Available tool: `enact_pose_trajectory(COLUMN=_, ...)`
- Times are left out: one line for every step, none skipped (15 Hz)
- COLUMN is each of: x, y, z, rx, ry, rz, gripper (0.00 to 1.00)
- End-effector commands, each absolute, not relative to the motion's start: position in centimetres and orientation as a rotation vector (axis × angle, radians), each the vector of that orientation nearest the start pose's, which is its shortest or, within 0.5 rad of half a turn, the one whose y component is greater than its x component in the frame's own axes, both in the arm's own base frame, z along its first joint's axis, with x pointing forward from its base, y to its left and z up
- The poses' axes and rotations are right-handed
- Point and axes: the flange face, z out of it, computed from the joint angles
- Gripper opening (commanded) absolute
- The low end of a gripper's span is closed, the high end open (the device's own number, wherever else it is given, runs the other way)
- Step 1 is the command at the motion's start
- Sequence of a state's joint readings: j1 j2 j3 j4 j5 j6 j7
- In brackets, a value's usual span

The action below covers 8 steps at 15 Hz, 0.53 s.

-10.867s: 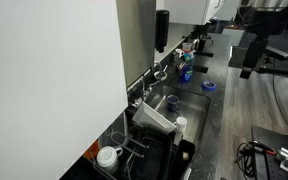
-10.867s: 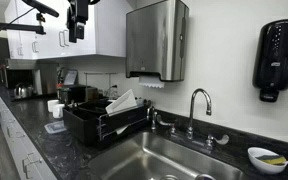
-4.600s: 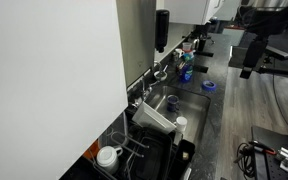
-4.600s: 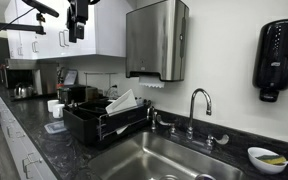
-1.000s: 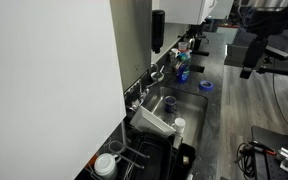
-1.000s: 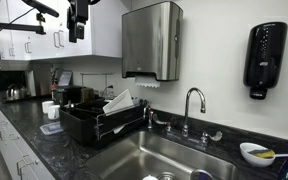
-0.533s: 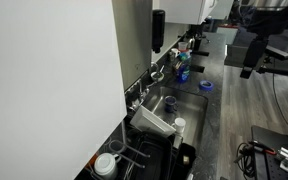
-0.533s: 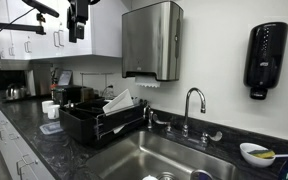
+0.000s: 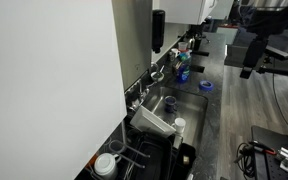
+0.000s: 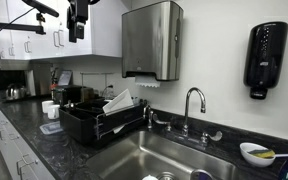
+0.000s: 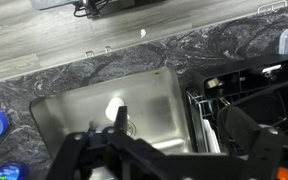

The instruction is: Pick the cups from the sink and put them in the rack

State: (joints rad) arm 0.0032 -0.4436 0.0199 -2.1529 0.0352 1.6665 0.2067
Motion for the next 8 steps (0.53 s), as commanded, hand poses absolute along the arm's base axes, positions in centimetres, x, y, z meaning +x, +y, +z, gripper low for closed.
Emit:
enact_pose_trajectory(x=42.7, y=1.4, z=55.9, rx=-3.092, ry=0.339, rz=0.063, gripper=1.00)
enact_pose_trajectory(x=43.2, y=1.0, z=54.9, rx=-3.102, ry=0.311, rz=0.042, gripper=1.00)
enact_pose_trajectory(x=43.7, y=0.7, z=54.0, rx=-3.100, ry=0.282, rz=0.042, gripper=1.00)
enact_pose_trajectory(x=44.2, y=0.0, z=52.7, rx=-3.094, ry=0.257, rz=0.028, gripper=1.00)
enact_pose_trajectory(x=44.8, y=-0.6, z=51.3, rx=-3.089, ry=0.227, rz=0.027, gripper=1.00)
enact_pose_trajectory(x=45.3, y=-1.4, z=49.7, rx=-3.085, ry=0.196, rz=0.034, gripper=1.00)
enact_pose_trajectory(x=45.8, y=-2.2, z=48.2, rx=-3.088, ry=0.166, rz=0.034, gripper=1.00)
enact_pose_trajectory(x=46.3, y=-3.2, z=46.4, rx=-3.091, ry=0.140, rz=0.043, gripper=1.00)
